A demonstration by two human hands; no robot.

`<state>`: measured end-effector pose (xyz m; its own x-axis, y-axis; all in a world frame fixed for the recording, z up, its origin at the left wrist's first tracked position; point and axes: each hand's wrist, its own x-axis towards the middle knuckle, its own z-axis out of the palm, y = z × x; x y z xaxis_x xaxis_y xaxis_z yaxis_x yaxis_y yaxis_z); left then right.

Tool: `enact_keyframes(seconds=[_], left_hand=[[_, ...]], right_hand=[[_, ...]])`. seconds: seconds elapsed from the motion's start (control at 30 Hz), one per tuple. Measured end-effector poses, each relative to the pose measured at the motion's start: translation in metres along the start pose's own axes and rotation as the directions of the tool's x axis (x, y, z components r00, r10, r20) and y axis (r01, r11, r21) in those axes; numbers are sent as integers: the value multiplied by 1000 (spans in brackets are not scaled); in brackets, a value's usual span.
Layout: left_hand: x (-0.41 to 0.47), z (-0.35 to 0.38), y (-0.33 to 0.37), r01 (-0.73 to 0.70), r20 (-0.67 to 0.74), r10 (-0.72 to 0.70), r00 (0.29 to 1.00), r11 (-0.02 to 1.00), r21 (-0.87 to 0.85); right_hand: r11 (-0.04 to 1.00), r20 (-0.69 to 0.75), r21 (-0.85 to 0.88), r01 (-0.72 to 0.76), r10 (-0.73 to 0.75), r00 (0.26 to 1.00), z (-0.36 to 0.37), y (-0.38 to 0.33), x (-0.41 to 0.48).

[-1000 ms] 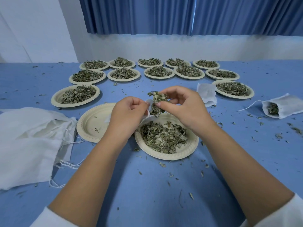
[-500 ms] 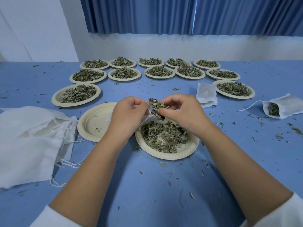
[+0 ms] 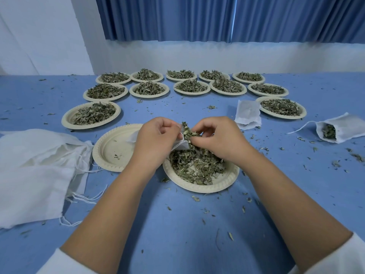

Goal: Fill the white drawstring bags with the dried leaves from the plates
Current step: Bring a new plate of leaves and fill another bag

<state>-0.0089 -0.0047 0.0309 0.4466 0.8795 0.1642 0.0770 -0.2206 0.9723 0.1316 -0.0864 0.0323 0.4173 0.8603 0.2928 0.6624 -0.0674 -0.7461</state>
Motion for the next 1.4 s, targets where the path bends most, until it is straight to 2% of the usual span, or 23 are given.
enact_keyframes(seconds=[0.23, 0.37, 0.63, 0.83, 1.1, 1.17, 1.23, 1.3, 1.4], left_hand=[[-3, 1, 1, -34, 58, 31, 998, 998, 61], [-3, 1, 1, -52, 46, 48, 998, 995, 87], [-2, 0, -3, -76, -41, 80, 996, 992, 103], [0, -2, -2, -77, -26, 80, 996, 989, 126], [-5, 4, -2, -57, 31, 53, 998, 990, 127], [-5, 4, -1, -36, 36, 32, 999, 994, 102], [-4, 3, -1, -15, 29, 14, 999, 998, 64], [-3, 2, 0, 0, 19, 0, 1000, 1000, 26], [-2, 0, -2, 0, -6, 0, 1000, 999, 45]], right_hand=[[1000, -87, 23, -5, 6, 996, -1, 1, 1], [1000, -101, -8, 13, -13, 995, 0, 0, 1], [989, -20, -118, 90, -93, 995, 1, -3, -2], [992, -69, -127, 28, -37, 997, -1, -2, -1], [962, 34, -229, 146, -142, 989, 8, -10, -7], [975, 23, -185, 122, -120, 993, 10, -11, -7], [995, 12, -92, 28, -27, 1000, 9, -12, -6], [992, 55, 80, -99, 95, 994, 4, -11, -5], [908, 149, 354, -226, 183, 972, -1, -9, -3]])
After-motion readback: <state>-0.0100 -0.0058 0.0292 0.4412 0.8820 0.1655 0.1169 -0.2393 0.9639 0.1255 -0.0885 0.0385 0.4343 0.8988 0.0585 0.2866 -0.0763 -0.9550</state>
